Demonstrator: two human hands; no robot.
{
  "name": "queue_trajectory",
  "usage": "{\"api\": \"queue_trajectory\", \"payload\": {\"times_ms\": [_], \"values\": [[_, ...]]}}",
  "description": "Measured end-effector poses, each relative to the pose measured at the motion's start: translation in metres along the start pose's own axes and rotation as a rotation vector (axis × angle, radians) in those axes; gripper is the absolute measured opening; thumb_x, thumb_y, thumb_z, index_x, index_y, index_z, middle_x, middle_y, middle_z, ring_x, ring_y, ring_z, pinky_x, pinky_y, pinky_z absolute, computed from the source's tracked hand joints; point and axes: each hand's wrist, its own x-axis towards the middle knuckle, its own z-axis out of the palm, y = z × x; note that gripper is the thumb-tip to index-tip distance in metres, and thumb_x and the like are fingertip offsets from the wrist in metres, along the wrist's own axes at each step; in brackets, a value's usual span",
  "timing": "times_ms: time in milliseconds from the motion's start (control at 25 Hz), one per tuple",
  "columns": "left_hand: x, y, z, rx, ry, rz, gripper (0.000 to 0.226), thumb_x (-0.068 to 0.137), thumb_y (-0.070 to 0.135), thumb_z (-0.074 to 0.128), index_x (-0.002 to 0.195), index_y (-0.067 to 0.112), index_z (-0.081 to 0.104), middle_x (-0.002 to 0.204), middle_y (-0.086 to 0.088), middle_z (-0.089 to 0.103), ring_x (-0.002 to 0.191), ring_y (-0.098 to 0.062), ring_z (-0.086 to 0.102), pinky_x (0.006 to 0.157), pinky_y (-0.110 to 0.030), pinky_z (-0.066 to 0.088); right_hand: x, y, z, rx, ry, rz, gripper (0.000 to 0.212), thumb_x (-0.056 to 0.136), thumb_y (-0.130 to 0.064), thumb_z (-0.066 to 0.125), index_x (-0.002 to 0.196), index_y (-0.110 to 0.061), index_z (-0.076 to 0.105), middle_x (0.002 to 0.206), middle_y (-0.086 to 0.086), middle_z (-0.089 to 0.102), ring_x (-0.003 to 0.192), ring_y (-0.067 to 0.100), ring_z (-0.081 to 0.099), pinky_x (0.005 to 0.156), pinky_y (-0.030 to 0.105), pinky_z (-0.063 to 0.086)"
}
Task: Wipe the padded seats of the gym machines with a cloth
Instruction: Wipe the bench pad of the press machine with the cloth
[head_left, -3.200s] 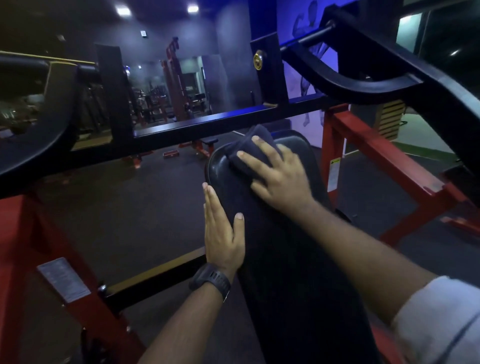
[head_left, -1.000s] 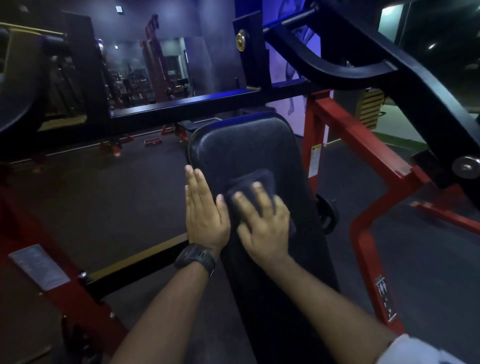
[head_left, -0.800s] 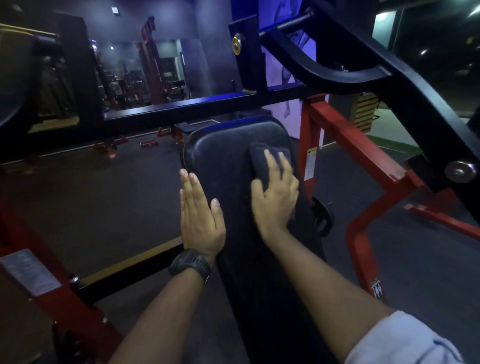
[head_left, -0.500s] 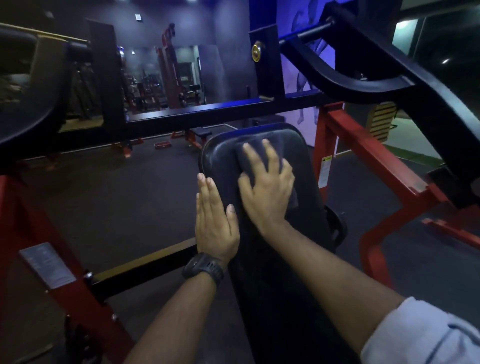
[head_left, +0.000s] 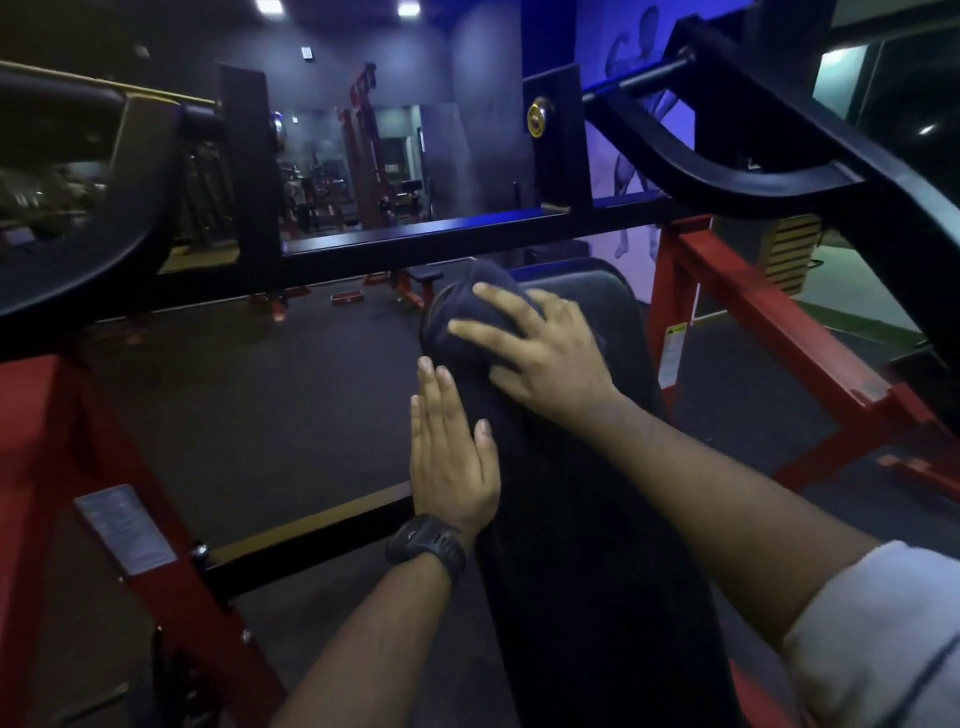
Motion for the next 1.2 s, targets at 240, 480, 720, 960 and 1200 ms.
{"api": "queue_trajectory", "payload": {"times_ms": [240,480,720,960,1200], "values": [[0.000,0.002,-0.002,-0.008,-0.008,-0.008,0.066,0.100,0.020,0.036,0.157,-0.007,0.014,0.167,-0.020,0.007,0.157,-0.028,0.010,0.127,-0.045,0.012,0.010,-0.034,0.004,0.022,-0.022,0.066,0.051,0.084,-0.037,0.054,0.134,-0.041,0.062,0.150,-0.002,0.051,0.118,0.038,0.054,0.092,0.052,0.044],[-0.002,0.003,0.001,0.021,0.002,0.025,0.065,0.102,0.018,0.034,0.156,-0.007,0.010,0.167,-0.023,0.007,0.157,-0.031,0.009,0.128,-0.045,0.011,0.010,-0.032,0.010,0.067,0.141,0.913,0.061,0.084,-0.028,0.059,0.144,-0.040,0.051,0.157,-0.003,0.040,0.125,0.033,0.048,0.101,0.056,0.043],[-0.002,0.002,0.000,0.025,-0.007,0.021,0.065,0.101,0.018,0.035,0.157,-0.008,0.011,0.167,-0.020,0.003,0.157,-0.032,0.008,0.128,-0.045,0.010,-0.017,0.026,0.001,-0.016,0.030,0.720,0.063,0.085,-0.033,0.057,0.147,-0.038,0.046,0.157,0.001,0.040,0.119,0.035,0.052,0.093,0.052,0.048],[-0.001,0.003,0.000,0.023,-0.006,0.033,0.065,0.101,0.016,0.036,0.156,-0.008,0.011,0.167,-0.021,0.004,0.157,-0.033,0.008,0.128,-0.044,0.009,-0.042,0.032,-0.004,-0.073,-0.051,0.502,0.065,0.085,-0.034,0.054,0.148,-0.036,0.045,0.158,0.003,0.038,0.114,0.036,0.052,0.088,0.050,0.049],[-0.002,0.004,0.001,0.030,-0.011,0.023,0.066,0.101,0.017,0.035,0.157,-0.007,0.009,0.167,-0.022,0.003,0.157,-0.031,0.007,0.128,-0.042,0.008,-0.020,0.021,-0.005,-0.105,-0.014,1.032,0.065,0.093,-0.035,0.052,0.154,-0.033,0.030,0.161,0.011,0.030,0.114,0.039,0.055,0.093,0.048,0.046]]}}
